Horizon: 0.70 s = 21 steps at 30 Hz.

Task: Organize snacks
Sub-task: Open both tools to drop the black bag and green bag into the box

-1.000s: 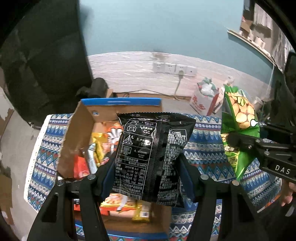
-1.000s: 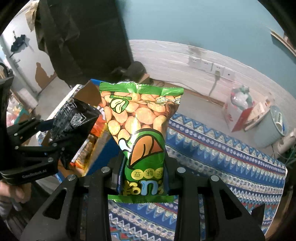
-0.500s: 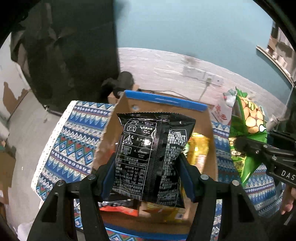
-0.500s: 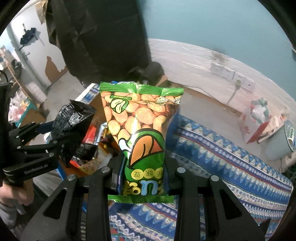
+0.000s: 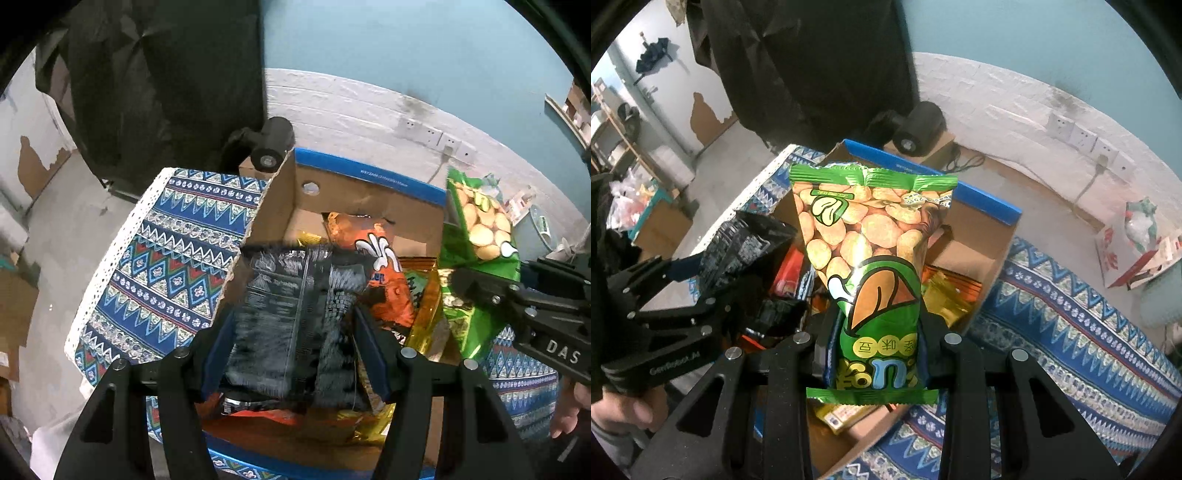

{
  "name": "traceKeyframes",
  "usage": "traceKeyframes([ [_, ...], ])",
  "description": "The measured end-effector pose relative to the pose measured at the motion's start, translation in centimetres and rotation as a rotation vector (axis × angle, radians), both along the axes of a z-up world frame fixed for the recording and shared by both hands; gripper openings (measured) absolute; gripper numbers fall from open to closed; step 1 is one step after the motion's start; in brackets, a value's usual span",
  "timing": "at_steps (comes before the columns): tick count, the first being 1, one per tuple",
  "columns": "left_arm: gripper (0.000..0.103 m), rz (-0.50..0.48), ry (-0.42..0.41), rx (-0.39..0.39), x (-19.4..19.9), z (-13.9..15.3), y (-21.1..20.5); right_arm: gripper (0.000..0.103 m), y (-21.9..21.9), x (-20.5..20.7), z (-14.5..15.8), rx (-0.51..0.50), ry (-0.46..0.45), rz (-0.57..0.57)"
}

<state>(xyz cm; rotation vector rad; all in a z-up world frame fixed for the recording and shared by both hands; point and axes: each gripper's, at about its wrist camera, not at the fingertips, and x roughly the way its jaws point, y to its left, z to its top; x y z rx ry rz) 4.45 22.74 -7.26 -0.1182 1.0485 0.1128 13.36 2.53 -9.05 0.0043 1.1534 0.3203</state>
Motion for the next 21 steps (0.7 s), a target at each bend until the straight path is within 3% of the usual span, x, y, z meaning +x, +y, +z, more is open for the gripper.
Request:
traceKeyframes([
  [3, 0.073, -0.005, -0.001, 0.018, -0.1, 0.2, -0.1, 0.031, 0.2, 0.4, -0.3, 0.005, 0.011, 0.000],
  [14, 0.076, 0.000, -0.017, 0.023, -0.9, 1.3, 0.4, 0.036, 1.0, 1.5, -0.7, 0.040, 0.023, 0.010],
  [21, 0.079, 0.000, -0.030, 0.017, -1.7, 2.3, 0.3, 0.055, 0.6, 0.8, 0.6, 0.047, -0.012, -0.003],
])
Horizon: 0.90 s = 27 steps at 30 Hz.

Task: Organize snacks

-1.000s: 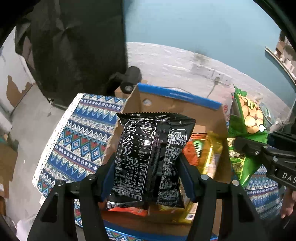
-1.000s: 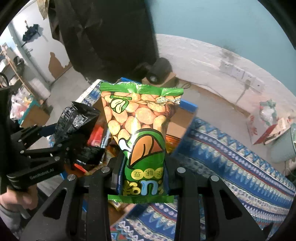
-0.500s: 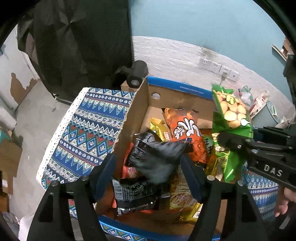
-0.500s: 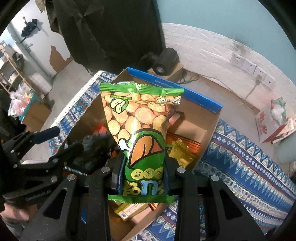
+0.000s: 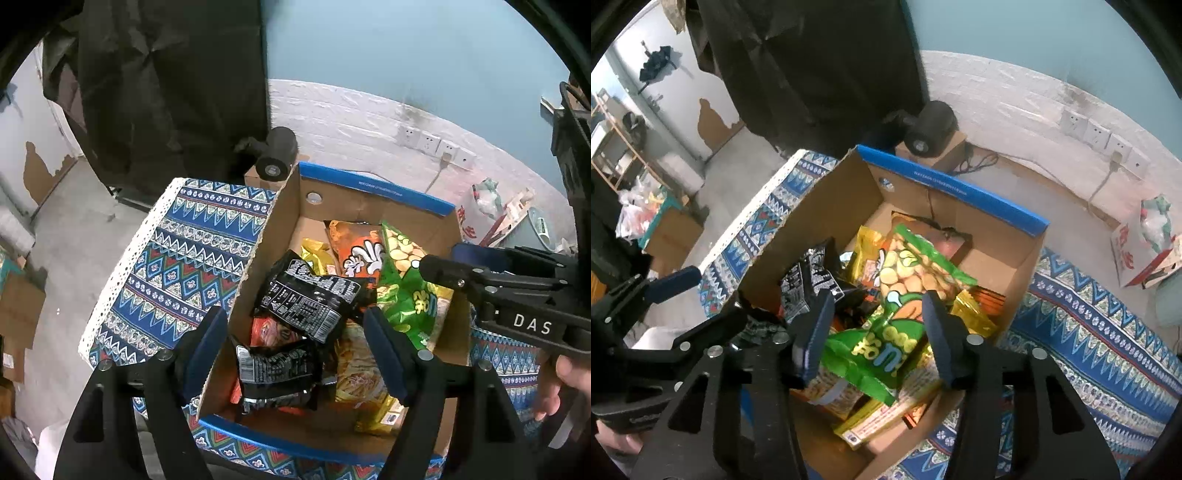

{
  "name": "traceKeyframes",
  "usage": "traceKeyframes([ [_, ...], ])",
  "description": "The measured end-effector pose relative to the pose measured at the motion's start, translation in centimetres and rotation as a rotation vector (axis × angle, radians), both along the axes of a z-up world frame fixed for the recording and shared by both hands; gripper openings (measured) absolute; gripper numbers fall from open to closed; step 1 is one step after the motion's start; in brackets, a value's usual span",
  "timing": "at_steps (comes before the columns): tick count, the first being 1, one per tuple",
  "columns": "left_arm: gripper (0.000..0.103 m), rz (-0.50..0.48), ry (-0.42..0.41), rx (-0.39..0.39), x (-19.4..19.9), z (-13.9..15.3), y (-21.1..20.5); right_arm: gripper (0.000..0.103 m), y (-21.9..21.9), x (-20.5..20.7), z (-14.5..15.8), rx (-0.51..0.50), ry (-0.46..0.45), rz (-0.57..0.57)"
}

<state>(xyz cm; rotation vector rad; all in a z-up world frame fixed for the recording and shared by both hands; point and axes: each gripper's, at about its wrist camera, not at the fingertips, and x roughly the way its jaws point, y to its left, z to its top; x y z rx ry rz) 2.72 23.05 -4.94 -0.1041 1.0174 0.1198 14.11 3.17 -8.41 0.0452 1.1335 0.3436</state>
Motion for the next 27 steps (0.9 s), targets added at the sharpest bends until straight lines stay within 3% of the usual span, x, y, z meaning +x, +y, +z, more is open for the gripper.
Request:
traceKeyframes([
  [6, 0.082, -0.035, -0.027, -0.015, -1.0, 1.8, -0.9, 0.076, -0.3, -1.7, 2.1, -0.077, -0.070, -0.026],
  [9, 0.087, -0.048, -0.050, -0.009, -1.5, 2.8, -1.4, 0.078, -0.7, -2.8, 3.1, -0.094, -0.092, -0.033],
  [27, 0.093, -0.116, -0.148, 0.078, -3.9, 6.1, -4.2, 0.080, -4.0, -8.1, 6.9, -0.150, -0.176, -0.102],
])
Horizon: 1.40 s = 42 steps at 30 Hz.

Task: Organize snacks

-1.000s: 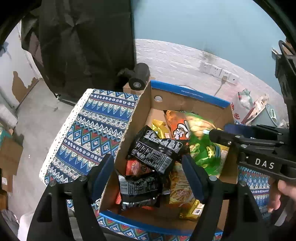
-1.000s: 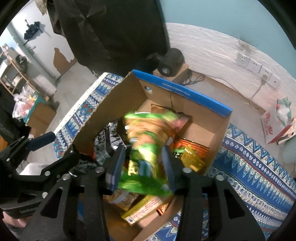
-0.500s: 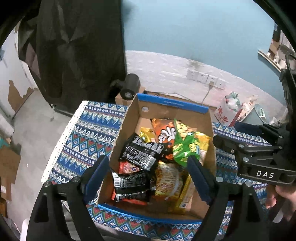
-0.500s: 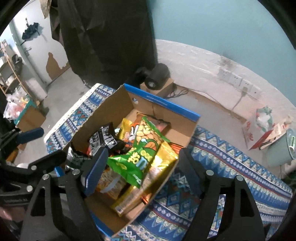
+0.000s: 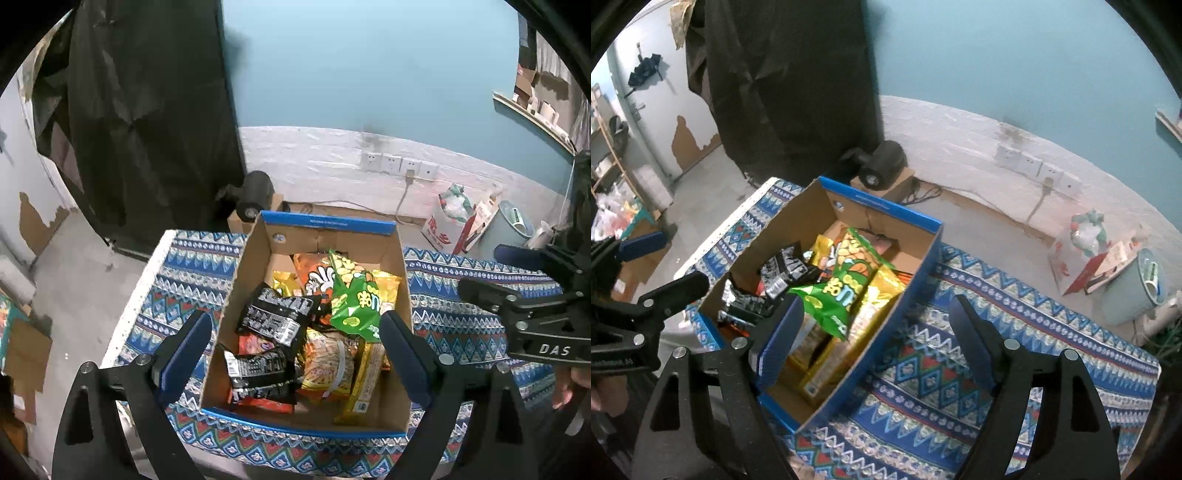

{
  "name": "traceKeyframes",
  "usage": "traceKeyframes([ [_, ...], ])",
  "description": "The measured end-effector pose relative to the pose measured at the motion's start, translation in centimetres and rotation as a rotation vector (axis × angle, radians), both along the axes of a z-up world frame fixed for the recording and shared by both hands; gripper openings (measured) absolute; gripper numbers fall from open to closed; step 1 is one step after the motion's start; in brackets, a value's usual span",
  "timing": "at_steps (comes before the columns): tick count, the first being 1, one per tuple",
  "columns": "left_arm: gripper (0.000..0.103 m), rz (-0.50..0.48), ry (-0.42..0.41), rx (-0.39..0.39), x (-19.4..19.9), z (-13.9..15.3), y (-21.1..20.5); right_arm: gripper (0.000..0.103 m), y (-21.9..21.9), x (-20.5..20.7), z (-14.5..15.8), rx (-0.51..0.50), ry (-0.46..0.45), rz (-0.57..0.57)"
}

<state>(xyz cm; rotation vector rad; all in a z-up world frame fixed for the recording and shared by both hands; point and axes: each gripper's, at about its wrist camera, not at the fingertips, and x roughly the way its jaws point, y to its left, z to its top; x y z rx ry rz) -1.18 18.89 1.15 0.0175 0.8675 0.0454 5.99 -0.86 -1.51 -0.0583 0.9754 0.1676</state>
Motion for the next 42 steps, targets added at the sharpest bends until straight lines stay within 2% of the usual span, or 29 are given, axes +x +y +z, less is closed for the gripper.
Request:
traceKeyframes([
  [4, 0.096, -0.009, -0.024, 0.036, -0.2, 0.3, -0.5, 0.080, -0.4, -1.0, 0.7, -0.014, -0.025, -0.002],
  [16, 0.100, -0.034, -0.026, -0.001, -0.4, 0.7, -1.1, 0.080, -1.2, -2.8, 0.7, -0.049, -0.035, 0.006],
  [42, 0.100, -0.048, -0.020, 0.023, -0.6, 0.7, -1.9, 0.080, -2.1, -2.8, 1.3, -0.039, -0.047, -0.012],
])
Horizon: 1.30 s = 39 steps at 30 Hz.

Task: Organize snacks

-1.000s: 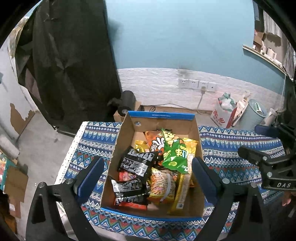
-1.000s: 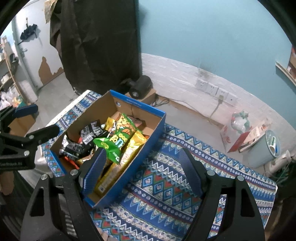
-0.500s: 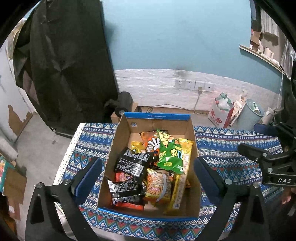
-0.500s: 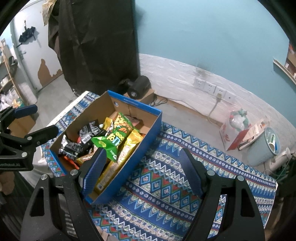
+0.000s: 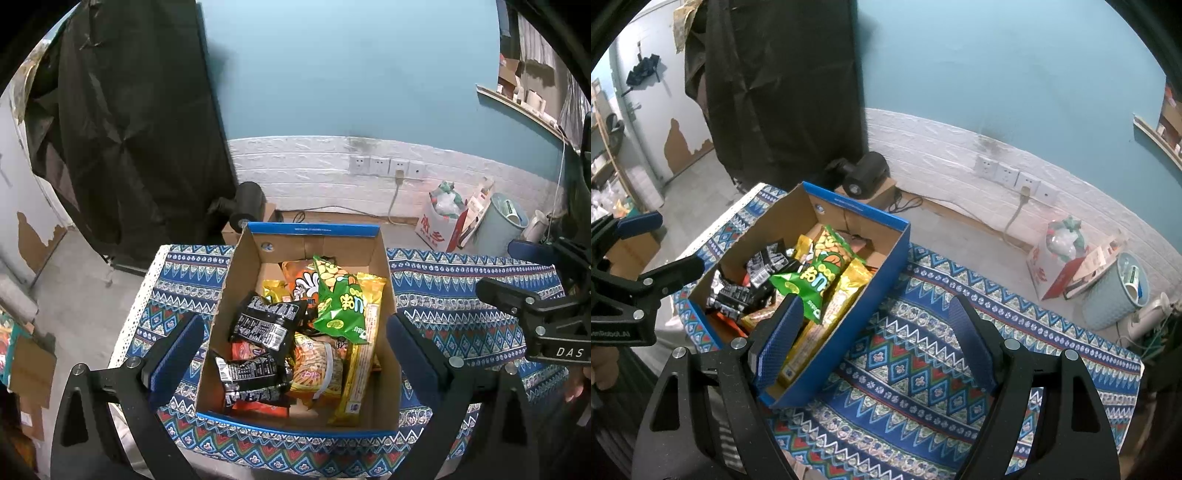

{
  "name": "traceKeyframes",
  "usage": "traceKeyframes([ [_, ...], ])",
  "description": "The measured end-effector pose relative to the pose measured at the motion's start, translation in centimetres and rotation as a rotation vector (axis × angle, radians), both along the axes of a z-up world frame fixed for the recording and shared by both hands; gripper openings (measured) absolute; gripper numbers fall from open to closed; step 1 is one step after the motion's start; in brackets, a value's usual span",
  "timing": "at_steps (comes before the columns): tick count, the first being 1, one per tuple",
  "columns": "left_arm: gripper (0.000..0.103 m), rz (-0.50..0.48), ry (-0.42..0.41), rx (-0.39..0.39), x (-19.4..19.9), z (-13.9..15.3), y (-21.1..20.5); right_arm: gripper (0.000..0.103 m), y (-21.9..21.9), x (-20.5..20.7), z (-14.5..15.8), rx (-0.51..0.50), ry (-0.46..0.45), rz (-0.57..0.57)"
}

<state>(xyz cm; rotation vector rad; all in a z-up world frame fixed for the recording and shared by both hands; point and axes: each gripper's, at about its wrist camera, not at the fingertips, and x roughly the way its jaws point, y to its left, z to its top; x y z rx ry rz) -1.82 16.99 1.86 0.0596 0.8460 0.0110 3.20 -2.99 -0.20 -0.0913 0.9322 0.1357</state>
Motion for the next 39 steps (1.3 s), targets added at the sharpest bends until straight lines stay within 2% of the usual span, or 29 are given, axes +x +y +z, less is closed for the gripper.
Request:
traceKeyframes([
  [18, 0.100, 0.010, 0.013, 0.027, -0.17, -0.06, -0.20, 0.080, 0.04, 0.00, 0.05, -0.002, 0.000, 0.001],
  [39, 0.100, 0.014, 0.019, 0.002, -0.31, 0.18, -0.09, 0.080, 0.02, -0.06, 0.18, -0.003, -0.001, 0.002],
])
